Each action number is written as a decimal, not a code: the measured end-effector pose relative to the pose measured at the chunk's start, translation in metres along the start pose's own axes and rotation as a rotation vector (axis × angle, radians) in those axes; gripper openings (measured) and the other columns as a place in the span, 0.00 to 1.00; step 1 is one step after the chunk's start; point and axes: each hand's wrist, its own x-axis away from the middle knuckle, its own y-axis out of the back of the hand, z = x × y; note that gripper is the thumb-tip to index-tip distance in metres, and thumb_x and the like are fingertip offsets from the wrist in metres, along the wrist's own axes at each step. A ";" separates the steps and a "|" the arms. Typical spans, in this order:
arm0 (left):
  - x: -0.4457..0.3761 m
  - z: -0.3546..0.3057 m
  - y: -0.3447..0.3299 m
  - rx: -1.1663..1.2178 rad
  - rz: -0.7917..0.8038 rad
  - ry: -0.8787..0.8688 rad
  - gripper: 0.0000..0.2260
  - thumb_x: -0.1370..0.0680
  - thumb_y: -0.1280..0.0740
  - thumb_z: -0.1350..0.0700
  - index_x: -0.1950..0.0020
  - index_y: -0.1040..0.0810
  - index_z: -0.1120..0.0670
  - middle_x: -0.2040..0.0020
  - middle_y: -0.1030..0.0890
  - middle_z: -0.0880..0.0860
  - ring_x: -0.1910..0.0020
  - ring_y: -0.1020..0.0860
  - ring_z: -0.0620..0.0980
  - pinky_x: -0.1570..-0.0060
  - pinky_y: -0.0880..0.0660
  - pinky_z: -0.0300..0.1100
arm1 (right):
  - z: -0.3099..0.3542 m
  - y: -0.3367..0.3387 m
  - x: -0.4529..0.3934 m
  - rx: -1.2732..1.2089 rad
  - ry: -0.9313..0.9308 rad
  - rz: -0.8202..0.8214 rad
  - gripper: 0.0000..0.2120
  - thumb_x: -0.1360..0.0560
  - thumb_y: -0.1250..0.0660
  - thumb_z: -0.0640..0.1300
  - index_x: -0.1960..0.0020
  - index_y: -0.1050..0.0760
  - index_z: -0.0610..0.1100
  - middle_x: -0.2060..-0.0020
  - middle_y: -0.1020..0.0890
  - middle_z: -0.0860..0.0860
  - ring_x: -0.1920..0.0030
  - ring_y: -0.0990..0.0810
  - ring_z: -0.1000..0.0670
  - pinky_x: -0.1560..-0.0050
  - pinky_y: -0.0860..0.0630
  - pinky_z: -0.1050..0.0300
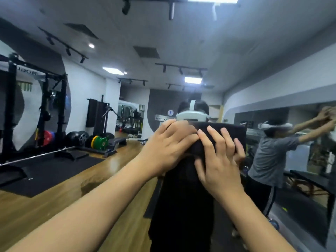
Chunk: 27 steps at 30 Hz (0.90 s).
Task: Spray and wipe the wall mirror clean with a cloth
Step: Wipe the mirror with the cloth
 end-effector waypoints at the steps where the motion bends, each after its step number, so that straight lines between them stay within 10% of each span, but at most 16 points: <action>1: -0.022 0.013 0.003 -0.010 -0.006 -0.014 0.16 0.17 0.37 0.49 0.33 0.24 0.55 0.36 0.20 0.54 0.33 0.26 0.57 0.28 0.35 0.52 | -0.006 0.005 -0.023 0.007 -0.013 0.004 0.34 0.29 0.37 0.50 0.23 0.36 0.48 0.27 0.33 0.47 0.25 0.38 0.41 0.26 0.46 0.38; 27: -0.198 0.156 0.012 -0.068 -0.103 -0.113 0.24 0.19 0.38 0.43 0.29 0.28 0.57 0.33 0.24 0.60 0.36 0.29 0.59 0.37 0.36 0.53 | -0.047 0.014 -0.239 0.084 -0.019 -0.132 0.34 0.27 0.43 0.55 0.22 0.37 0.48 0.30 0.31 0.45 0.29 0.39 0.44 0.29 0.44 0.42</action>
